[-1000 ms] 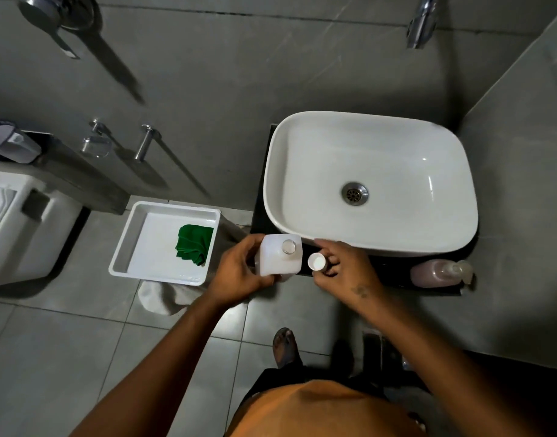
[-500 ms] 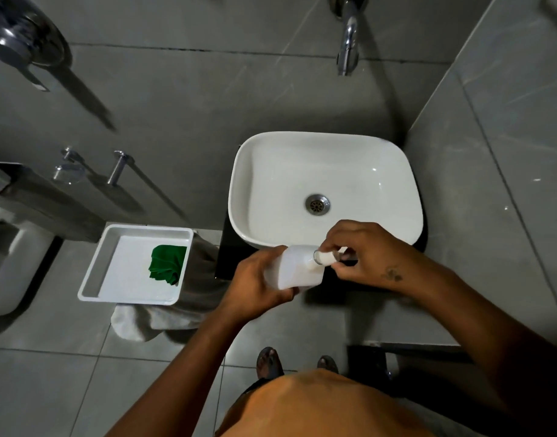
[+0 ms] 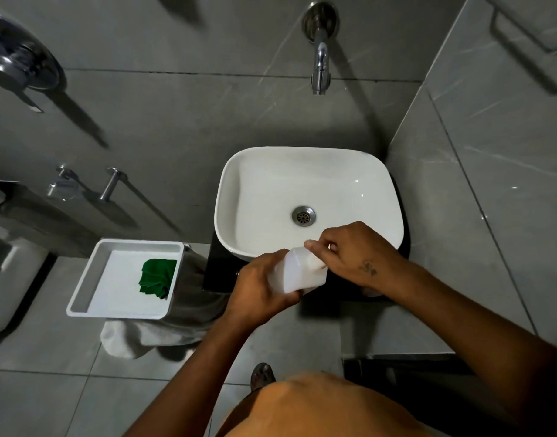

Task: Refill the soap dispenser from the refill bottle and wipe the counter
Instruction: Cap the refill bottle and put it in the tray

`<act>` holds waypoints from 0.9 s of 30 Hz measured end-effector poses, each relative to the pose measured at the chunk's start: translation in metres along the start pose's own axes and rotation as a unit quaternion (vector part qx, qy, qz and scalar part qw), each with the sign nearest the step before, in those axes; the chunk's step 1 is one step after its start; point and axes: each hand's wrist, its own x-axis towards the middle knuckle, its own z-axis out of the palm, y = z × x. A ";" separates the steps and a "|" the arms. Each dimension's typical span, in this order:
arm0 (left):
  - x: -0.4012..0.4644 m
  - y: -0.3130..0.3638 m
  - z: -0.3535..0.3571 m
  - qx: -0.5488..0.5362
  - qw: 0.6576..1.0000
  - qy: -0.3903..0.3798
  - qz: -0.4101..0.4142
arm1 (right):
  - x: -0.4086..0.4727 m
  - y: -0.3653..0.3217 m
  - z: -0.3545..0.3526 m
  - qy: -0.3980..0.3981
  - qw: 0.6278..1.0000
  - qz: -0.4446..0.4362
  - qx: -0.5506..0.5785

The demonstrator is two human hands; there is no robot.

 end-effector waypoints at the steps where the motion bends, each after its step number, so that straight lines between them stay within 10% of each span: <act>1: 0.001 0.003 0.001 0.003 1.000 0.002 0.001 | 0.000 0.002 0.001 0.004 1.000 0.011 0.014; 27: -0.003 0.000 0.016 -0.005 1.000 0.004 -0.025 | -0.008 0.013 -0.025 -0.082 0.993 -0.048 -0.072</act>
